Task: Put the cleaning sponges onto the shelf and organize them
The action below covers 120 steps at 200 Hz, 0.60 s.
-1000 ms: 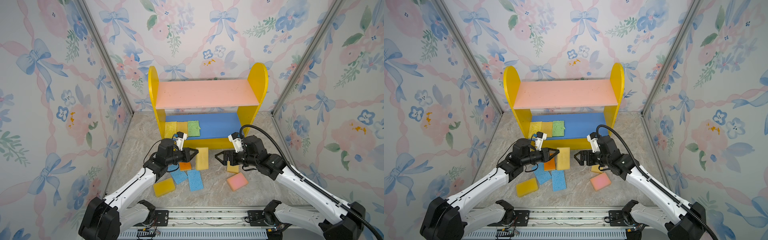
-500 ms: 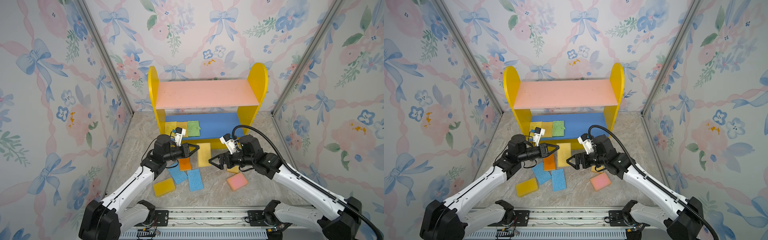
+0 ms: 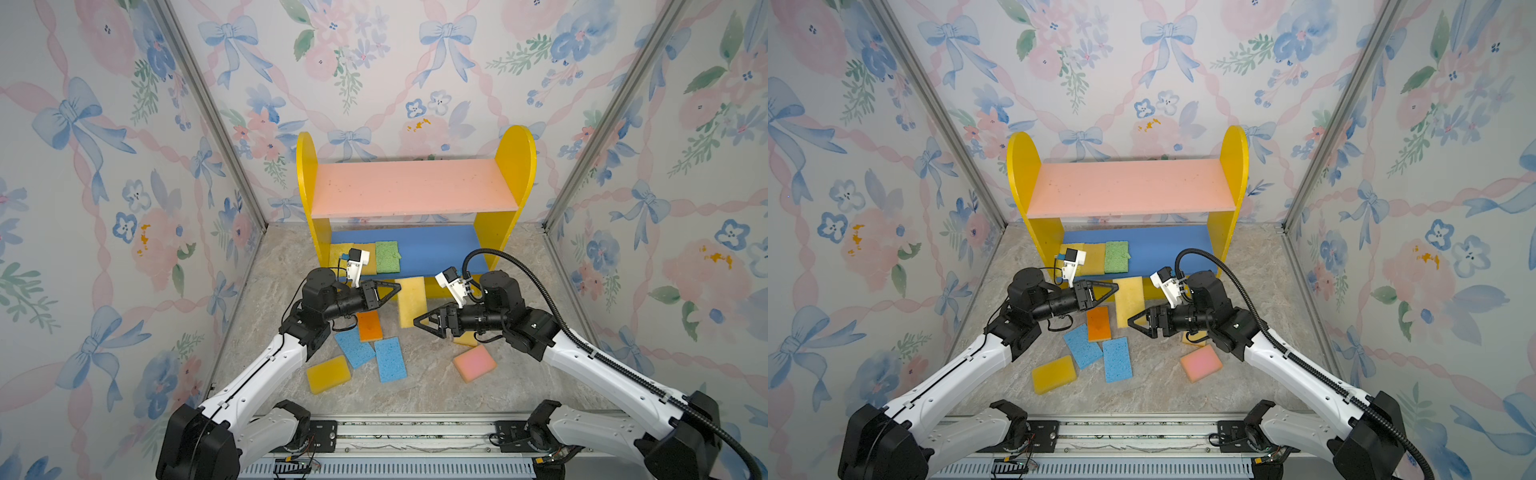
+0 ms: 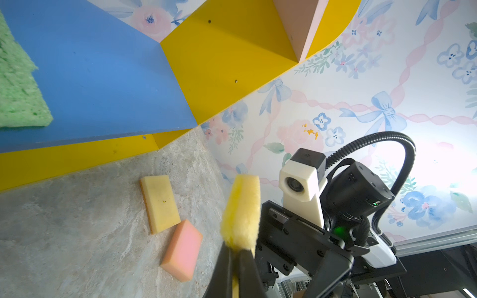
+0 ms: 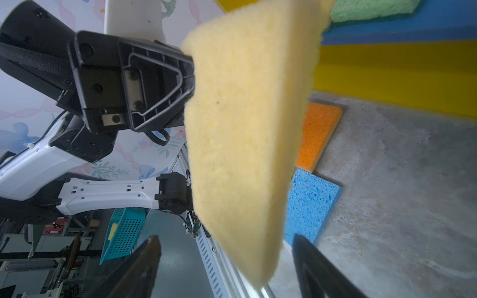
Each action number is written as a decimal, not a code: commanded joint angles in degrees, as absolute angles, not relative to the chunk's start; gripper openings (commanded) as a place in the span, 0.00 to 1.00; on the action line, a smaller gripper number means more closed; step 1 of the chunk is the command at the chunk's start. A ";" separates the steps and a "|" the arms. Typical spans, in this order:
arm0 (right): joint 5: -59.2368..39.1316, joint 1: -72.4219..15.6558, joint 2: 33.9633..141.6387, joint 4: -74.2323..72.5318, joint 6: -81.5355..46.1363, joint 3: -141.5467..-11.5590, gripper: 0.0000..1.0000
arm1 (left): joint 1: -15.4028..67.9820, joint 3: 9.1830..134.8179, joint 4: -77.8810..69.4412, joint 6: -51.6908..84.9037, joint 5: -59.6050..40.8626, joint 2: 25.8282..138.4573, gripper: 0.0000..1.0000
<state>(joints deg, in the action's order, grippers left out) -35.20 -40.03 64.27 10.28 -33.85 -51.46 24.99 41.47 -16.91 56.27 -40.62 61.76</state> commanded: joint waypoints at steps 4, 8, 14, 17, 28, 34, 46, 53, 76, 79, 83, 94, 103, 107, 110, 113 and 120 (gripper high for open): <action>-35.09 -39.38 64.81 7.23 -35.42 -50.23 0.68 | 24.08 40.48 -18.91 56.69 -41.59 61.15 0.06; -34.64 -39.33 64.73 7.01 -36.69 -50.02 0.65 | 24.01 40.37 -18.95 56.69 -41.53 61.09 0.06; -34.16 -39.28 64.60 6.70 -37.47 -49.82 0.61 | 23.94 40.26 -18.92 56.69 -41.50 61.05 0.06; -33.88 -39.25 64.63 6.66 -37.64 -49.73 0.59 | 23.83 40.18 -18.92 56.69 -41.49 61.06 0.06; -33.09 -39.17 64.56 6.78 -37.80 -49.73 0.50 | 23.80 39.93 -18.98 56.68 -41.49 61.00 0.06; -32.60 -39.18 64.43 7.02 -37.94 -49.62 0.46 | 23.80 39.83 -18.98 56.69 -41.48 61.01 0.06; -31.63 -39.21 64.30 7.26 -38.06 -49.59 0.38 | 23.74 39.73 -19.07 56.73 -41.36 60.88 0.06; -31.24 -39.27 64.25 7.38 -38.14 -49.57 0.34 | 23.76 39.64 -19.19 56.84 -41.31 60.85 0.06; -29.94 -39.28 64.12 7.78 -38.16 -49.78 0.22 | 23.64 39.55 -19.27 56.62 -41.40 60.76 0.07; -29.79 -39.29 64.03 7.85 -38.20 -49.75 0.21 | 23.65 39.55 -19.33 56.65 -41.51 60.66 0.07; -29.57 -39.29 63.99 7.87 -38.22 -49.83 0.21 | 23.64 39.55 -19.34 56.54 -41.49 60.67 0.07; -28.89 -39.28 63.79 8.22 -38.36 -50.04 0.20 | 23.66 39.55 -19.34 56.30 -41.57 60.69 0.09; -27.95 -39.28 63.51 8.93 -38.10 -50.29 0.20 | 23.53 39.57 -18.93 55.87 -41.49 60.50 0.17; -27.38 -39.18 63.39 9.32 -38.02 -50.41 0.20 | 23.49 39.55 -18.62 55.52 -41.35 60.40 0.23; -26.99 -39.12 63.37 9.71 -37.85 -50.52 0.20 | 23.38 39.55 -18.14 55.12 -41.24 60.36 0.28; -26.52 -39.12 63.29 10.17 -37.80 -50.70 0.20 | 23.36 39.66 -17.62 54.58 -41.05 60.26 0.33; -25.18 -38.82 63.22 11.54 -37.55 -51.36 0.20 | 23.08 40.38 -15.37 52.54 -40.12 59.90 0.42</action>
<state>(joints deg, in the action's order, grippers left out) -29.41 -39.68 64.47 9.21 -38.13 -50.09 23.81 40.34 -18.13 55.53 -40.56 61.56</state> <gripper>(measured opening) 0.203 0.286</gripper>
